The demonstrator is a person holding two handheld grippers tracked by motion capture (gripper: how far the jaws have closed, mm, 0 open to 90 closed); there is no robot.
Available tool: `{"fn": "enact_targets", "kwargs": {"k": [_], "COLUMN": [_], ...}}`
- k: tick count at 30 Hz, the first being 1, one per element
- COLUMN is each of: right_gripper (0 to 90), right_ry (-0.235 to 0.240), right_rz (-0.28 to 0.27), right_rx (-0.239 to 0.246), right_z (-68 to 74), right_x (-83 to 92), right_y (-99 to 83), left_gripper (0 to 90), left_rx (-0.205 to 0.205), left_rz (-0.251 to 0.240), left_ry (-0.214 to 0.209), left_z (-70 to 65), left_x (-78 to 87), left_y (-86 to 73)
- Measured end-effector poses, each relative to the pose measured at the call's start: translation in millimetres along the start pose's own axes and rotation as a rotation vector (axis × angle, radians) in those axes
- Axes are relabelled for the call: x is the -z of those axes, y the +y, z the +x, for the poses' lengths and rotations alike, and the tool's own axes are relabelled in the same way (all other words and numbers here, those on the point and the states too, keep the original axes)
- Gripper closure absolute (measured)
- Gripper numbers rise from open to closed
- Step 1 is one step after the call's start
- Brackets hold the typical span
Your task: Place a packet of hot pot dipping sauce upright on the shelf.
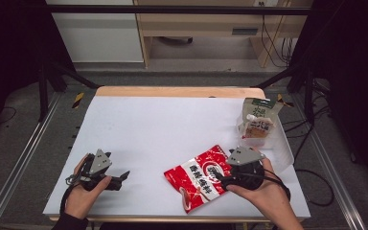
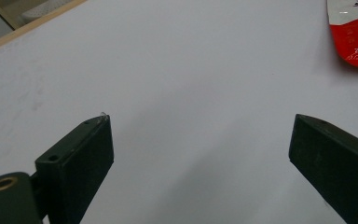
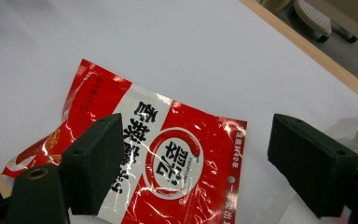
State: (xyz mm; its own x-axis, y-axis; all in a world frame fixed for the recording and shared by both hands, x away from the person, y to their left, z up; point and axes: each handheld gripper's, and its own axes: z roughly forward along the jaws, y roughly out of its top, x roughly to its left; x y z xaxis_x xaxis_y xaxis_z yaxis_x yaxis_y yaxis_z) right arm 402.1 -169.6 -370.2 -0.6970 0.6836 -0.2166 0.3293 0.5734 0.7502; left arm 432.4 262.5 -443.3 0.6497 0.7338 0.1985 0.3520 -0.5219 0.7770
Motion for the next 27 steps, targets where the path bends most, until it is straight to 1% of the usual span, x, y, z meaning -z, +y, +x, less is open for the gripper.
{"fn": "enact_targets", "kwargs": {"k": [4, 5, 6, 8, 9, 10, 11, 12, 14, 15, 17, 19, 20, 22, 23, 24, 25, 26, 27], "right_gripper": [18.9, 18.9, 18.9, 19.5, 20.4, 20.7, 20.7, 20.6, 19.7, 19.1, 18.5, 17.4, 16.4, 15.7, 15.6, 15.5, 15.4, 15.3, 15.3], "right_ry": [-0.008, -0.012, -0.014, -0.015, -0.022, -0.024, -0.024, -0.026, -0.025, -0.028, -0.040, -0.039, -0.040, -0.038, -0.039, -0.041, -0.045, -0.050, -0.051], "right_rz": [0.007, 0.006, 0.003, 0.001, -0.003, -0.009, -0.015, -0.019, -0.028, -0.028, -0.029, -0.029, -0.028, -0.024, -0.022, -0.021, -0.015, -0.008, -0.002], "right_rx": [-0.027, -0.034, -0.046, -0.056, -0.064, -0.069, -0.081, -0.091, -0.124, -0.138, -0.157, -0.179, -0.186, -0.195, -0.204, -0.202, -0.210, -0.216, -0.217], "right_z": [1.7, 2.3, 3.2, 4.9, 6.2, 7.0, 7.8, 8.4, 9.1, 8.9, 8.2, 8.0, 8.4, 8.9, 9.5, 9.4, 10.2, 10.8, 11.3], "right_x": [-5.0, -6.3, -7.6, -10.2, -11.2, -12.3, -13.8, -15.0, -17.6, -18.6, -20.2, -21.5, -22.0, -22.5, -22.8, -23.3, -23.9, -25.0, -26.1], "right_y": [-10.9, -13.5, -16.0, -21.0, -23.5, -26.2, -28.6, -30.9, -35.2, -37.1, -41.3, -46.1, -48.4, -52.9, -54.9, -57.3, -59.7, -62.1, -64.7], "left_gripper": [6.2, 6.2, 6.2, 6.2, 6.2, 6.2, 5.7, 4.8, 4.8, 5.2, 5.1, 5.1, 5.0, 5.0, 5.0, 5.0, 5.0, 5.1, 5.2], "left_rx": [-0.011, -0.006, -0.014, -0.015, -0.025, -0.019, -0.023, -0.017, -0.019, -0.026, -0.023, -0.025, -0.019, -0.036, -0.033, -0.046, -0.064, -0.067, -0.065], "left_rz": [0.004, -0.002, 0.001, -0.004, 0.000, -0.007, -0.005, -0.010, -0.011, -0.009, -0.016, -0.033, -0.042, -0.029, -0.033, -0.025, -0.013, -0.013, -0.022], "left_ry": [-0.005, -0.008, -0.010, -0.014, -0.016, -0.018, -0.019, -0.020, -0.031, -0.034, -0.041, -0.050, -0.060, -0.074, -0.083, -0.090, -0.096, -0.102, -0.110], "left_z": [-0.8, -1.9, -2.3, -4.6, -5.2, -6.6, -7.1, -8.2, -9.8, -10.6, -12.9, -16.4, -18.9, -23.2, -26.6, -29.4, -31.8, -34.8, -38.7], "left_x": [-0.8, -1.3, -1.3, -2.5, -2.4, -3.1, -3.2, -3.9, -5.3, -5.8, -8.2, -10.0, -11.9, -15.4, -18.4, -20.9, -23.0, -25.5, -28.6], "left_y": [0.9, 1.3, 1.9, 2.9, 3.5, 4.0, 4.7, 5.3, 6.8, 7.8, 10.1, 13.5, 15.0, 18.1, 19.5, 21.1, 22.9, 24.8, 26.8]}}
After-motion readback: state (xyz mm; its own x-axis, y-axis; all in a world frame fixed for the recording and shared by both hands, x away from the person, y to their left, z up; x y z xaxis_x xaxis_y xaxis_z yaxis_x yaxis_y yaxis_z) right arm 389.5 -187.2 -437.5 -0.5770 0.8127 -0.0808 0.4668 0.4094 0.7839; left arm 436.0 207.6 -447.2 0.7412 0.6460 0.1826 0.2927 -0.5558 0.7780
